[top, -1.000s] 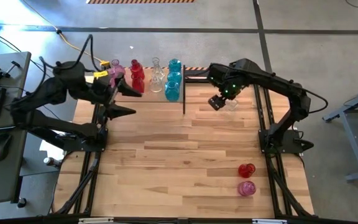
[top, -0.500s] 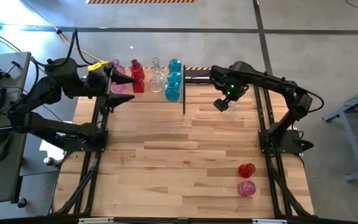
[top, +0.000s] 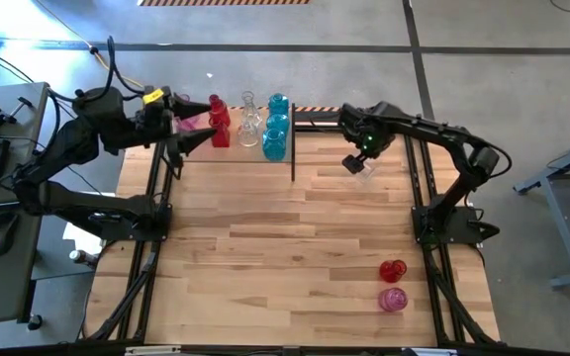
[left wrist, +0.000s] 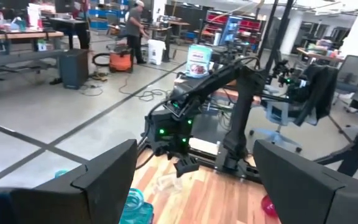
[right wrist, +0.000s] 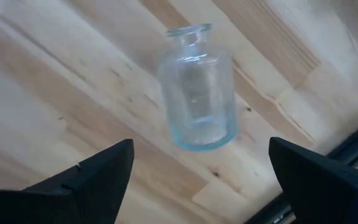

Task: Sort vases onto shelf
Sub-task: Put the transparent vase on the shelf aligned with the other transparent vases

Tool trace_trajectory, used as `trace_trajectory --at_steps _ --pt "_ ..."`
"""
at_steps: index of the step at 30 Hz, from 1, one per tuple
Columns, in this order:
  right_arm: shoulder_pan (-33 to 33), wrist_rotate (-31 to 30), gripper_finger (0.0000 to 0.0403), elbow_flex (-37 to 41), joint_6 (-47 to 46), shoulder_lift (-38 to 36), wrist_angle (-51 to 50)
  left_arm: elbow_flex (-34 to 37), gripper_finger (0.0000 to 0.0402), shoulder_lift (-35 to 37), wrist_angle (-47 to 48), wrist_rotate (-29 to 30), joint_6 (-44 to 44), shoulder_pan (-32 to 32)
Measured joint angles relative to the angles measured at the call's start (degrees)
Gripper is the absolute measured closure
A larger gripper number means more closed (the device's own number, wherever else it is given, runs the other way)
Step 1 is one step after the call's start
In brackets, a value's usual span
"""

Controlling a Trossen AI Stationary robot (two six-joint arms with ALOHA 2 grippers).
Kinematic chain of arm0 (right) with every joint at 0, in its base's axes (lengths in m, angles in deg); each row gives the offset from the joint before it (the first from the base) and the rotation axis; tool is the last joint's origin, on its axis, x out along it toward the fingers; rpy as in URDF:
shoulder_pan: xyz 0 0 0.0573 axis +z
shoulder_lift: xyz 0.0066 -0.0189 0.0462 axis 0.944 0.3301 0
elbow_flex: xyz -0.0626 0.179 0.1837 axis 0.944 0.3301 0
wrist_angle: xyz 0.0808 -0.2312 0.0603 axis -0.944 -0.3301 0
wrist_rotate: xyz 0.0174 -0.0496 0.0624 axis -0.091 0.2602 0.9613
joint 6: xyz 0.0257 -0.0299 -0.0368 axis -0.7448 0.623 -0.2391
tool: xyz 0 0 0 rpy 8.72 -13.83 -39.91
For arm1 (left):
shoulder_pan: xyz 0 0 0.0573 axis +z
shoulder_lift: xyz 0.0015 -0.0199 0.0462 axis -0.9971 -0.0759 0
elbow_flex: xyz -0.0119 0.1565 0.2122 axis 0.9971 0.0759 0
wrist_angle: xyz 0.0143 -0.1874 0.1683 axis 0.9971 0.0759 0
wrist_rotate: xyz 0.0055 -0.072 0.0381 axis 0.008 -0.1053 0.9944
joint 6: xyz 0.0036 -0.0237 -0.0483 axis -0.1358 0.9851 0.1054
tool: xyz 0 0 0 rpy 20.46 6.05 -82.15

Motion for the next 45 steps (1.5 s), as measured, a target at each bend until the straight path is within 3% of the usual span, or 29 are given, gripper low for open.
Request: trace_trajectory --at_steps 11,30,37,42,45 --pt "0.0 -0.4 0.0048 6.4 0.0 0.3 11.1 0.0 0.0092 -0.6 -0.8 0.6 -1.7 0.6" --pt "1.7 4.1 0.0051 6.7 -0.3 9.6 9.9 0.0 0.0092 -3.2 -3.5 1.9 -1.8 0.6" --pt "1.7 4.5 0.011 6.7 -2.8 9.6 9.3 0.0 0.0092 -3.7 -3.5 6.6 -1.8 0.6" --pt "1.7 4.9 0.0164 6.6 -4.9 9.5 8.6 0.0 0.0092 -3.7 -3.3 6.4 -0.3 0.5" --pt "1.7 4.9 0.0169 6.6 -5.2 9.5 8.2 0.0 0.0092 -4.0 -3.1 6.4 -0.3 0.5"
